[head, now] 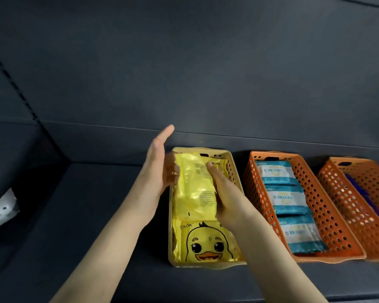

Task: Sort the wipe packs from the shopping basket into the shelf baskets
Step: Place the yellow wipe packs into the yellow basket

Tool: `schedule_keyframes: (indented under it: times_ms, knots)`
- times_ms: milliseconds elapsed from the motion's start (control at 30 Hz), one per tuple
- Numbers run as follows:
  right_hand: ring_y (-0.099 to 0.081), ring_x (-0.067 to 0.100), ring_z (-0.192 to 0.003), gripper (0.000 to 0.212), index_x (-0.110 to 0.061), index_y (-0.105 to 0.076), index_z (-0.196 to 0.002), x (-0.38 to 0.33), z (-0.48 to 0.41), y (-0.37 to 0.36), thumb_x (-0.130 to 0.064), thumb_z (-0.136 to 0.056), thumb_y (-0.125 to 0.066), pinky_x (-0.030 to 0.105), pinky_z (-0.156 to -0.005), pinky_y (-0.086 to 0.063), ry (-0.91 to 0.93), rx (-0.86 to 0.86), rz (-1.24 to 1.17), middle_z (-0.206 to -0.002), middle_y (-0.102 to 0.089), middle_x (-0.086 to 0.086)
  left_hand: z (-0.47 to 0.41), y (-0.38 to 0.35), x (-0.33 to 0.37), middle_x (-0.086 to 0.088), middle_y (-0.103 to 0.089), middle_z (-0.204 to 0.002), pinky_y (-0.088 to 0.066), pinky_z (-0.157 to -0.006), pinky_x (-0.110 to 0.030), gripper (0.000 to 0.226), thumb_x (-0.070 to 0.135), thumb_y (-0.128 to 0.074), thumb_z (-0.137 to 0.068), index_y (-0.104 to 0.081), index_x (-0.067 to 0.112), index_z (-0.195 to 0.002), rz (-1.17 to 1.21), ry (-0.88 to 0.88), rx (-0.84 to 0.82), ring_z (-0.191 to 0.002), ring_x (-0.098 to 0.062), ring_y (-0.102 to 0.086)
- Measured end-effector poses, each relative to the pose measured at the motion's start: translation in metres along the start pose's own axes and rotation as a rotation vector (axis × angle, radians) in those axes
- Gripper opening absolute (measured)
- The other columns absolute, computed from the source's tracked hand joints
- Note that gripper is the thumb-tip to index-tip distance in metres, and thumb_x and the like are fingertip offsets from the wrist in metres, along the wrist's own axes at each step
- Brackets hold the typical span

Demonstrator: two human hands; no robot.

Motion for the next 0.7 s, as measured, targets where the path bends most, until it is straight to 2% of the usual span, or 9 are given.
schedule_keyframes:
  times_ms: [100, 167, 233, 300, 400, 467, 567, 633, 700]
  knots:
    - [-0.057, 0.013, -0.054, 0.036, -0.012, -0.065, -0.108, 0.013, 0.014, -0.013, -0.04, -0.097, -0.046, 0.02, -0.043, -0.042, -0.122, -0.222, -0.007, -0.078, -0.063, 0.003, -0.004, -0.017, -0.01, 0.009, -0.066, -0.111, -0.049, -0.07, -0.006, 0.054, 0.073, -0.029, -0.087, -0.058, 0.045, -0.122, -0.192, 0.069, -0.05, -0.092, 0.007, -0.064]
    - [-0.053, 0.015, -0.059, 0.032, -0.014, -0.067, -0.095, 0.017, 0.017, -0.018, -0.037, -0.097, -0.045, 0.022, -0.048, -0.039, -0.157, -0.243, 0.011, -0.081, -0.058, 0.005, -0.005, -0.026, -0.012, 0.01, -0.068, -0.092, -0.049, -0.064, -0.01, 0.033, 0.04, -0.036, -0.102, -0.067, 0.031, -0.108, -0.279, 0.073, -0.022, -0.083, 0.0, -0.065]
    - [-0.062, 0.023, -0.08, 0.038, -0.01, -0.066, -0.108, 0.014, 0.019, -0.017, -0.037, -0.101, -0.04, 0.027, -0.061, -0.05, -0.119, -0.237, -0.048, -0.095, -0.065, 0.009, -0.003, -0.031, -0.012, 0.007, -0.069, -0.082, -0.052, -0.065, -0.02, 0.029, 0.029, -0.04, -0.102, -0.069, 0.024, -0.099, -0.274, 0.027, 0.028, -0.08, -0.007, -0.066]
    - [-0.063, 0.027, -0.104, 0.044, -0.01, -0.064, -0.114, 0.0, 0.019, -0.001, -0.037, -0.105, -0.03, 0.033, -0.081, -0.055, 0.071, -0.156, -0.053, -0.103, -0.072, 0.007, -0.002, -0.03, -0.004, 0.004, -0.07, -0.079, -0.051, -0.065, -0.018, 0.03, 0.034, -0.044, -0.099, -0.067, 0.019, -0.088, -0.268, -0.054, 0.107, -0.073, -0.005, -0.065]
    - [-0.062, 0.029, -0.111, 0.067, -0.01, -0.065, -0.115, -0.04, 0.036, 0.027, -0.057, -0.099, -0.02, 0.039, -0.099, -0.048, 0.385, -0.034, 0.082, -0.111, -0.071, 0.011, -0.005, -0.028, 0.001, 0.012, -0.066, -0.07, -0.046, -0.061, -0.014, 0.029, 0.044, -0.048, -0.094, -0.063, 0.023, -0.081, -0.398, -0.114, 0.127, -0.066, 0.002, -0.062]
    - [-0.062, 0.03, -0.112, 0.081, -0.012, -0.066, -0.119, -0.057, 0.053, 0.032, -0.07, -0.092, -0.015, 0.042, -0.098, -0.048, 0.471, -0.075, 0.237, -0.117, -0.068, 0.01, -0.009, -0.025, -0.005, 0.014, -0.068, -0.074, -0.051, -0.065, -0.022, 0.036, 0.059, -0.05, -0.089, -0.063, 0.026, -0.086, -0.564, -0.097, 0.152, -0.07, 0.0, -0.064]
    - [-0.059, 0.006, -0.116, 0.068, -0.037, -0.065, -0.119, -0.064, 0.074, 0.026, -0.082, -0.078, -0.034, 0.031, -0.097, -0.046, 0.615, -0.075, 0.586, -0.119, -0.066, -0.015, -0.011, -0.028, -0.01, 0.003, -0.067, -0.074, -0.054, -0.065, -0.043, 0.058, 0.076, -0.037, -0.078, -0.062, 0.024, -0.086, -0.768, -0.106, 0.185, -0.068, -0.01, -0.064]
    - [-0.059, -0.005, -0.101, 0.038, -0.042, -0.063, -0.112, -0.063, 0.083, 0.019, -0.067, -0.086, -0.049, 0.018, -0.084, -0.045, 0.804, -0.034, 0.826, -0.107, -0.066, -0.019, -0.011, -0.034, -0.011, 0.0, -0.062, -0.067, -0.051, -0.059, -0.046, 0.059, 0.077, -0.034, -0.078, -0.058, 0.023, -0.08, -0.843, -0.136, 0.189, -0.061, -0.014, -0.06]
    - [-0.058, 0.004, -0.073, 0.025, -0.028, -0.066, -0.105, -0.062, 0.08, 0.019, -0.045, -0.096, -0.051, 0.022, -0.063, -0.043, 0.97, 0.091, 0.951, -0.084, -0.064, -0.007, -0.011, -0.036, -0.012, -0.001, -0.062, -0.066, -0.051, -0.057, -0.045, 0.061, 0.078, -0.035, -0.079, -0.058, 0.022, -0.08, -0.856, -0.152, 0.168, -0.059, -0.016, -0.06]
Point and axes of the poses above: each hand's wrist, its own z-axis away from the middle knuckle, its own y-axis out of the back of the hand, x = y × z, the point moved 5 cm from there along -z, towards the middle knuckle
